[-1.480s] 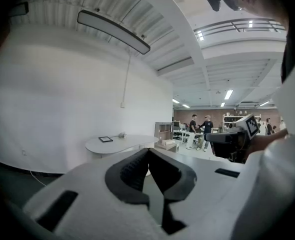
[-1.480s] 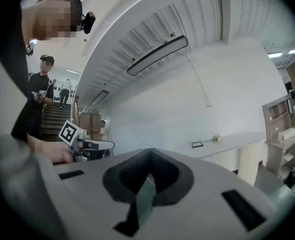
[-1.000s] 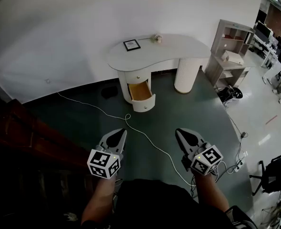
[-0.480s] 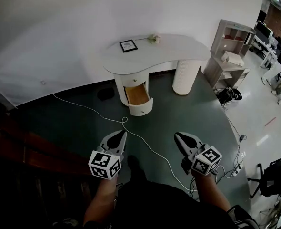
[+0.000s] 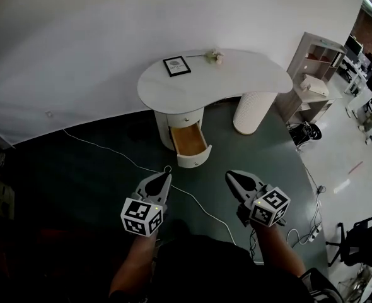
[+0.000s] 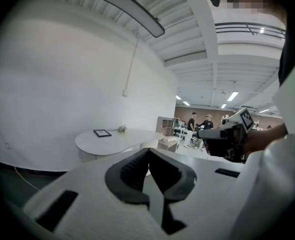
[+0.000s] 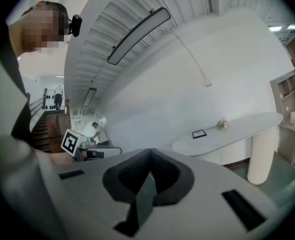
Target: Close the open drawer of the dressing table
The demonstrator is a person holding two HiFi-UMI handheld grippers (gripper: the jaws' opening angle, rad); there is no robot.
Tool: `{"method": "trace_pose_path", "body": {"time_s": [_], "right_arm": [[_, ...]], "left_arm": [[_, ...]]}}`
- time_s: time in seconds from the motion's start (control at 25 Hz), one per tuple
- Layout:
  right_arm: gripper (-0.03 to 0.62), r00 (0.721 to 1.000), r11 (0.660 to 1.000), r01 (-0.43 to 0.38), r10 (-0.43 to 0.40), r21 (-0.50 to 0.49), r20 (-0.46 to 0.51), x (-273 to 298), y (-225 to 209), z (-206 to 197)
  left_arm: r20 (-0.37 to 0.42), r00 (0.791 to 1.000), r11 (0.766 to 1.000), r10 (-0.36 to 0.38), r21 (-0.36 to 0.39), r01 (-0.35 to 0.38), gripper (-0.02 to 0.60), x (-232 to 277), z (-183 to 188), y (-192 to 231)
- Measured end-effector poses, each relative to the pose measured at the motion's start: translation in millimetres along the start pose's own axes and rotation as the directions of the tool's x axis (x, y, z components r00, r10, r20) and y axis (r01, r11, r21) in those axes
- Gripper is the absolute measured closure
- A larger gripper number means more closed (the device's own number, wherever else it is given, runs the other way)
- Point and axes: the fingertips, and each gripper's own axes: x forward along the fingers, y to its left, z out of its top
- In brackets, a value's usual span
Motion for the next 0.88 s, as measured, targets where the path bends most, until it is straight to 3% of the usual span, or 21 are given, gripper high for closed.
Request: {"method": "trace_pose_path", "body": {"time_s": [0.44,0.64,0.88], "right_arm": [[0.589,0.988,0.996,-0.084,0.084,0.007,-0.128,106,6,-12],[0.589,0.991,0.996,-0.081,0.084,0.038,-0.103,132,-24,-2],[0.589,0.996,0.997,-0.039,0.045,0.067,-0.082,156,-98,2]], "left_arm": [[-0.002,1.0,0.997,0.024,-0.079,-0.024,0.574,25,-4,90],[-0.031,0.998,0.988,0.052,-0.144,-0.056,0.574,52,-13,124],[-0.056,0.997,0.992,0.059,-0.107,-0.065,0.574,107,4,144]]}}
